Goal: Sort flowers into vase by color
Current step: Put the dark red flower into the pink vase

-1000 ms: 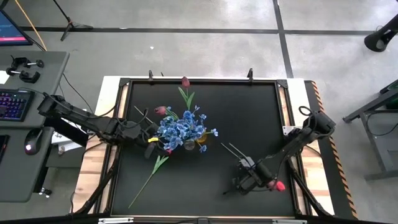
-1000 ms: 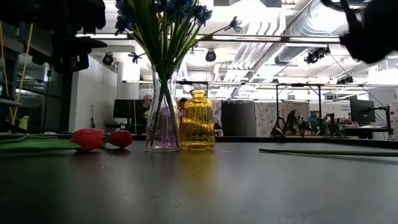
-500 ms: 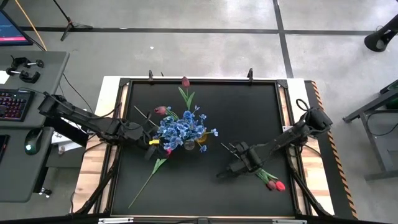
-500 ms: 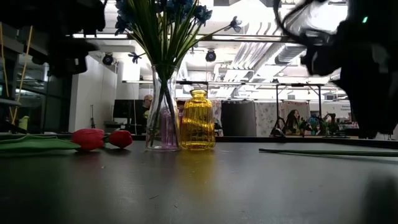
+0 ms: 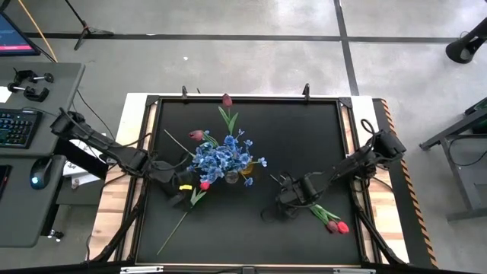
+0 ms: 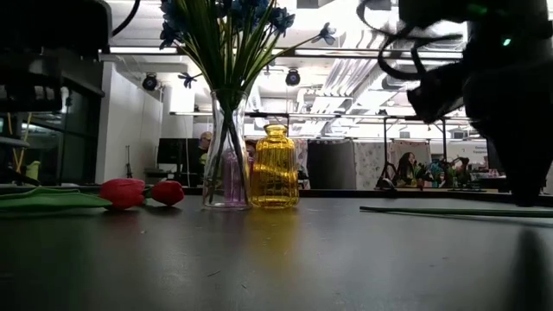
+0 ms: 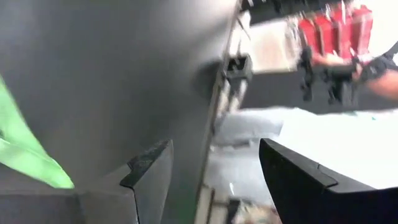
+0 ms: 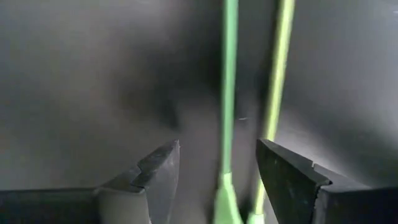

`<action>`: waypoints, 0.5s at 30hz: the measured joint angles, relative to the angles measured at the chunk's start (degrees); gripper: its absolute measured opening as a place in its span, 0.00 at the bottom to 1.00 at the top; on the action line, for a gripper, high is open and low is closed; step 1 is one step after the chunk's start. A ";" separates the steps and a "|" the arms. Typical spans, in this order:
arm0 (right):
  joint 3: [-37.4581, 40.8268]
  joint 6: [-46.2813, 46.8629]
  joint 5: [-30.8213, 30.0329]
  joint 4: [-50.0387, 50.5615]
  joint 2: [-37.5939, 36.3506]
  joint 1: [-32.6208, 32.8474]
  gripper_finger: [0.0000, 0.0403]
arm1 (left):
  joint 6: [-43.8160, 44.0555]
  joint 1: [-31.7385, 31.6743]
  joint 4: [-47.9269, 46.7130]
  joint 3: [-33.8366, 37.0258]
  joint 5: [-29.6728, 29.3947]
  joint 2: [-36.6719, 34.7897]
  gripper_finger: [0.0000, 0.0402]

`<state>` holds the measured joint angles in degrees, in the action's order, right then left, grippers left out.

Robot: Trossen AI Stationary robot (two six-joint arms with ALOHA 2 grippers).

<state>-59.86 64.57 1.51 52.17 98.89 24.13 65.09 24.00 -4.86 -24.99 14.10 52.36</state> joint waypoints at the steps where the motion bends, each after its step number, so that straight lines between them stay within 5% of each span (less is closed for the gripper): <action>1: 0.20 -0.06 -0.41 0.44 0.02 -0.16 0.51 | 0.65 0.17 0.02 0.00 -1.72 0.08 0.57; 15: 0.77 -13.71 -0.81 -0.75 0.02 0.23 0.51 | 4.38 0.16 6.80 -0.02 -4.51 7.58 0.57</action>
<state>-59.09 50.86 0.70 51.43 98.91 24.36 69.47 24.16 1.94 -25.01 9.59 59.94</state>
